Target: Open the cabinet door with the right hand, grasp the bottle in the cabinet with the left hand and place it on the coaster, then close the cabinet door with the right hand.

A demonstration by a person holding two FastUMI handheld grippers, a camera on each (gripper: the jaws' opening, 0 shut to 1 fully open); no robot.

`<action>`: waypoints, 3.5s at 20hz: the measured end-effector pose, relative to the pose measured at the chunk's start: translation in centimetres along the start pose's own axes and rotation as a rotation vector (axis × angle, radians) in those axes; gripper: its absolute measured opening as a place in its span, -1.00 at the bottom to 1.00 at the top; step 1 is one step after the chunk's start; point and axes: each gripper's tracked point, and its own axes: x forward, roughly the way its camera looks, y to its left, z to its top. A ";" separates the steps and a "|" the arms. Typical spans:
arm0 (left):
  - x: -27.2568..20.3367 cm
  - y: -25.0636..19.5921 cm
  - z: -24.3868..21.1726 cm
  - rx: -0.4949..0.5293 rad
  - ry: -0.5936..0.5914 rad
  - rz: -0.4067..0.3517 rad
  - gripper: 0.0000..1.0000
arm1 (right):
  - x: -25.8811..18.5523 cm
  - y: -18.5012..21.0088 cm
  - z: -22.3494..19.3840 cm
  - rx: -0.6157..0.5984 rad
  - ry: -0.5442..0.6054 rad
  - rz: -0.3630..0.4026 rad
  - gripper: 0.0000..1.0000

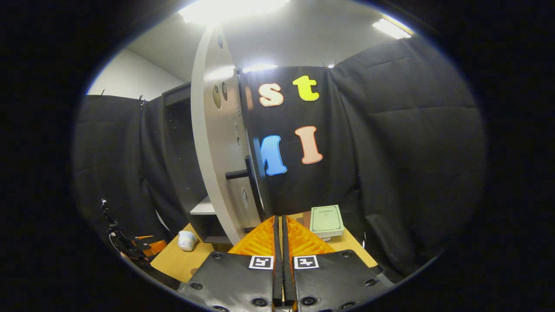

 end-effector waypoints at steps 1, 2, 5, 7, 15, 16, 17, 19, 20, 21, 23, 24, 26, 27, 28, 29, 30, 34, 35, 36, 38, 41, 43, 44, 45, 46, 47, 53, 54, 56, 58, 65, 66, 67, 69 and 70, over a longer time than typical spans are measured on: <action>0.1 -0.2 0.3 0.004 -0.007 -0.006 0.79 | -0.7 -0.8 -0.1 0.013 -0.001 -0.022 -0.94; 0.4 -0.3 0.6 0.006 -0.014 -0.013 0.79 | -1.4 -1.8 0.0 0.019 0.002 -0.054 -0.94; 1.2 -0.7 2.0 0.010 -0.035 -0.024 0.82 | -1.7 -4.6 0.7 0.066 -0.002 -0.134 -0.94; 2.1 -0.8 3.6 0.002 -0.065 -0.026 0.79 | -0.8 -6.6 1.5 0.074 -0.018 -0.188 -0.94; 8.8 -0.8 10.3 0.008 -0.140 -0.031 0.82 | 6.7 -9.0 0.3 0.034 0.019 -0.208 -0.84; 9.9 -1.2 11.1 0.001 -0.146 -0.037 0.82 | 7.8 -9.3 0.1 0.045 0.025 -0.199 -0.82; 11.1 -1.5 11.7 -0.006 -0.150 -0.042 0.79 | 8.8 -9.9 0.0 0.051 0.032 -0.196 -0.72; 13.5 -2.4 13.4 -0.002 -0.166 -0.048 0.82 | 10.4 -10.9 0.5 0.044 0.018 -0.194 -0.32; 14.9 -2.8 14.2 0.005 -0.172 -0.051 0.82 | 11.1 -11.4 1.1 0.036 -0.007 -0.197 -0.23; 16.5 -3.2 14.7 0.009 -0.174 -0.055 0.79 | 11.9 -12.0 1.6 0.029 -0.027 -0.195 -0.24; 19.3 -4.1 15.6 0.000 -0.180 -0.063 0.79 | 13.4 -12.9 1.8 0.025 -0.026 -0.191 0.47; 20.6 -4.6 16.3 -0.008 -0.192 -0.071 0.77 | 14.1 -13.5 1.8 0.025 -0.024 -0.193 0.83; 22.9 -5.4 17.2 -0.009 -0.201 -0.086 0.81 | 15.3 -14.9 1.9 0.038 -0.030 -0.206 0.81; 24.2 -5.6 17.5 -0.002 -0.198 -0.087 0.79 | 16.0 -15.3 1.9 0.051 -0.035 -0.207 0.81; 25.3 -5.7 17.7 0.008 -0.196 -0.084 0.77 | 16.7 -15.7 1.9 0.064 -0.039 -0.208 0.90; 26.6 -5.8 17.9 0.016 -0.198 -0.080 0.77 | 17.0 -16.3 1.8 0.068 -0.033 -0.217 1.00; 27.7 -5.8 17.9 0.021 -0.194 -0.078 0.77 | 17.6 -16.8 1.5 0.066 -0.025 -0.227 0.96; 31.2 -7.0 18.0 0.037 -0.199 -0.112 0.82 | 19.1 -18.2 0.7 0.057 0.016 -0.243 0.96; 32.0 -7.2 17.9 0.050 -0.195 -0.117 0.80 | 19.5 -18.4 0.4 0.060 0.027 -0.245 0.96; 32.7 -7.4 17.8 0.063 -0.191 -0.120 0.80 | 20.0 -18.6 0.1 0.063 0.041 -0.247 0.96; 33.8 -7.9 17.7 0.081 -0.193 -0.118 0.80 | 20.6 -18.9 -0.6 0.069 0.068 -0.251 0.96; 35.3 -7.7 17.6 0.095 -0.192 -0.093 0.81 | 21.3 -19.0 -1.0 0.048 0.073 -0.268 0.96; 36.4 -7.9 17.4 0.077 -0.193 -0.101 0.84 | 21.8 -18.6 -1.7 0.056 0.083 -0.261 0.95; 36.7 -8.0 17.3 0.064 -0.188 -0.106 0.82 | 21.9 -18.4 -2.1 0.071 0.094 -0.254 0.96; 37.0 -8.1 17.0 0.051 -0.181 -0.115 0.79 | 22.2 -18.1 -2.6 0.091 0.103 -0.248 0.96; 37.2 -8.2 16.8 0.042 -0.174 -0.123 0.79 | 22.5 -17.8 -3.0 0.111 0.117 -0.242 0.96; 37.5 -8.0 16.5 0.035 -0.167 -0.122 0.81 | 22.8 -17.5 -3.5 0.125 0.130 -0.237 0.96; 37.8 -7.9 16.4 0.003 -0.167 -0.134 0.51 | 23.3 -17.4 -3.6 0.117 0.134 -0.236 0.96; 37.7 -8.0 16.4 0.007 -0.166 -0.134 0.50 | 23.4 -17.4 -3.6 0.119 0.135 -0.234 0.96; 37.4 -8.1 16.5 0.013 -0.165 -0.137 0.45 | 23.6 -17.3 -3.6 0.118 0.136 -0.233 0.96; 36.9 -8.1 17.1 0.013 -0.180 -0.134 0.42 | 23.6 -17.2 -3.4 0.115 0.134 -0.231 0.96; 31.3 -6.9 18.0 0.015 -0.217 -0.132 0.48 | 23.2 -15.2 -4.8 0.111 0.156 -0.201 0.96; 30.0 -6.6 17.9 0.002 -0.225 -0.142 0.46 | 23.1 -14.8 -4.9 0.114 0.156 -0.192 0.96; 28.6 -6.2 17.7 -0.004 -0.232 -0.147 0.44 | 23.1 -14.4 -4.9 0.120 0.154 -0.185 0.96; 26.4 -4.9 16.4 0.006 -0.214 -0.140 0.48 | 22.8 -13.7 -4.8 0.136 0.147 -0.173 0.96; 25.2 -4.2 15.6 0.025 -0.203 -0.133 0.42 | 22.8 -13.5 -4.8 0.150 0.144 -0.169 0.96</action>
